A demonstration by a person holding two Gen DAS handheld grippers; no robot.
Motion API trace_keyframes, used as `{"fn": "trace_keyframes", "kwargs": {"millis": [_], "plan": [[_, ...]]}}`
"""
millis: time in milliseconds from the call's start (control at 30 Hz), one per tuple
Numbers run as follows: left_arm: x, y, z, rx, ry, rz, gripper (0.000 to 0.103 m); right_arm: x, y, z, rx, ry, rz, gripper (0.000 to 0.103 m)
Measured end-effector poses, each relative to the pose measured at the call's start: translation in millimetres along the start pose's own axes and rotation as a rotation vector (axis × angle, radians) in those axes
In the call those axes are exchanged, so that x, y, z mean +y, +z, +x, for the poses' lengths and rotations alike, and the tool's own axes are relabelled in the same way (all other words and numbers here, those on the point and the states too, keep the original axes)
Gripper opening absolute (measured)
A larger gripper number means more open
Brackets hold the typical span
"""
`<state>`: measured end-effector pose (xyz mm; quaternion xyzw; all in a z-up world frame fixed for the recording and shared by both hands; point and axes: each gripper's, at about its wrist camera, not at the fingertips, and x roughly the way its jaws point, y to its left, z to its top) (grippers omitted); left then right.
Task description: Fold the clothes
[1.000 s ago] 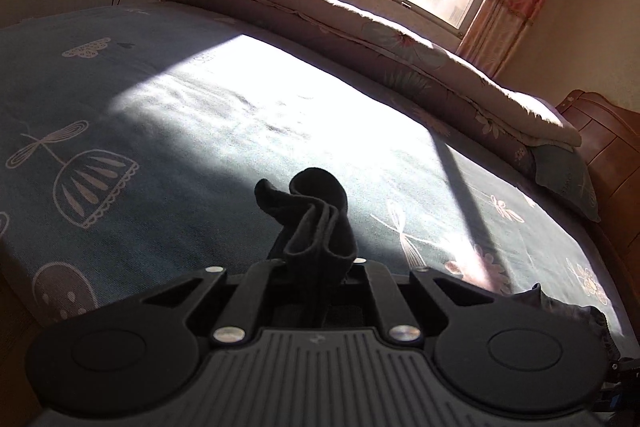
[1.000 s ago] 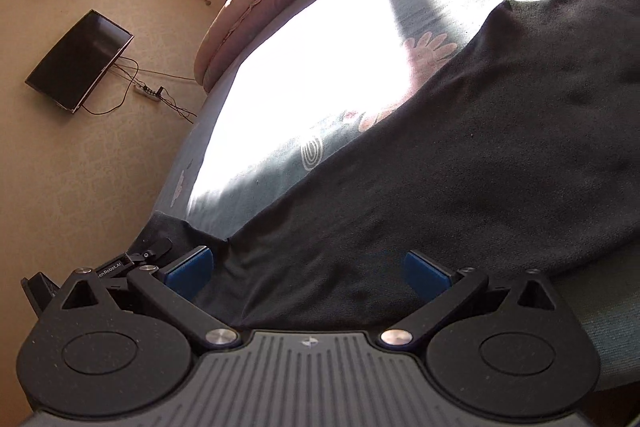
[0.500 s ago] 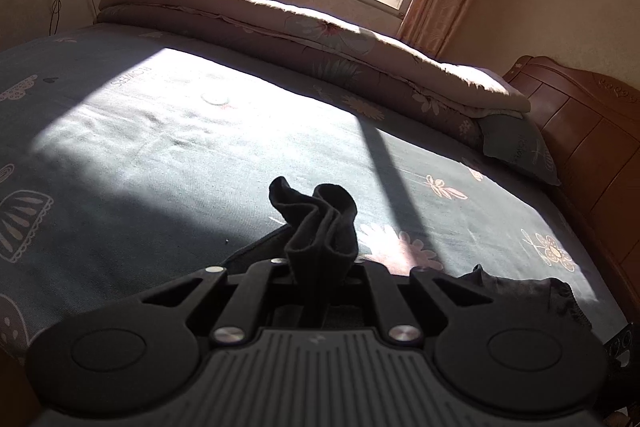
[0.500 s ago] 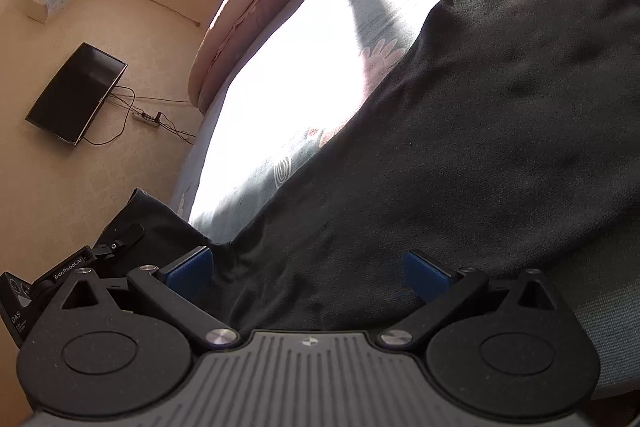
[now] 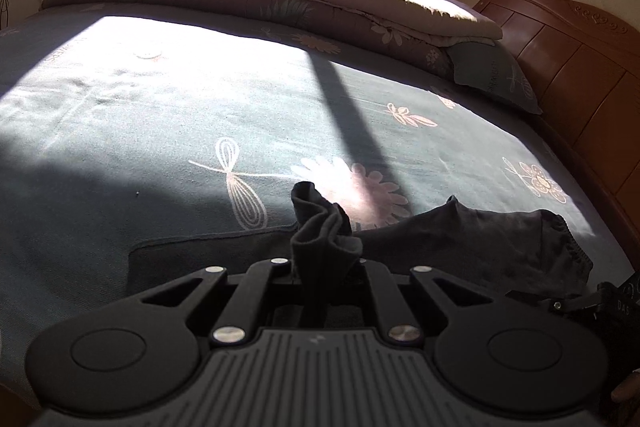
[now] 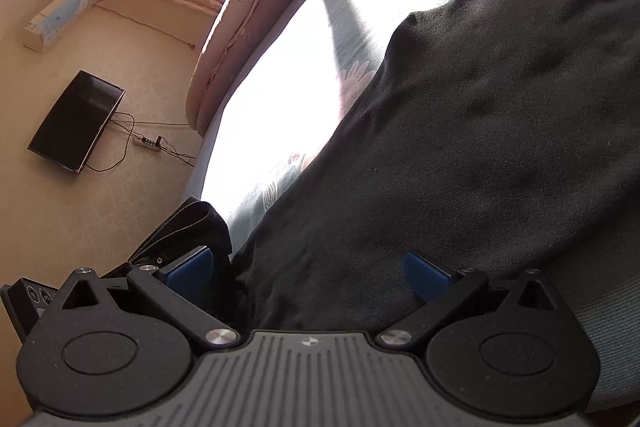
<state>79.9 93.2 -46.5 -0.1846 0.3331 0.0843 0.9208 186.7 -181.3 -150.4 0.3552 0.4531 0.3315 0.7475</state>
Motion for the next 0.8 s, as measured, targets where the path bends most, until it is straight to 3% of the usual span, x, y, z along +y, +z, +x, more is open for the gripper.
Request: {"fn": "trace_keyframes", "kwargs": {"millis": [167, 333, 433, 467, 600, 800], "plan": [[-1, -15, 26, 0.088, -0.011, -0.012, 0.010, -4, 1, 2, -0.004, -0.005, 0.004, 0.103], [-8, -26, 36, 0.153, -0.021, 0.027, 0.035, -8, 3, 5, 0.000, -0.008, 0.003, 0.103], [-17, -23, 29, 0.180, -0.019, 0.090, 0.042, -9, 4, 5, 0.002, -0.005, 0.004, 0.103], [-20, -21, 25, 0.179, -0.016, 0.115, 0.044, -10, 4, 5, 0.003, -0.005, 0.003, 0.103], [-15, -6, 15, 0.133, 0.010, 0.144, 0.070, -11, 3, 4, 0.005, -0.005, -0.001, 0.103], [6, -13, 22, 0.180, -0.034, 0.077, 0.075, -8, 0, 4, 0.011, -0.012, -0.023, 0.103]]}}
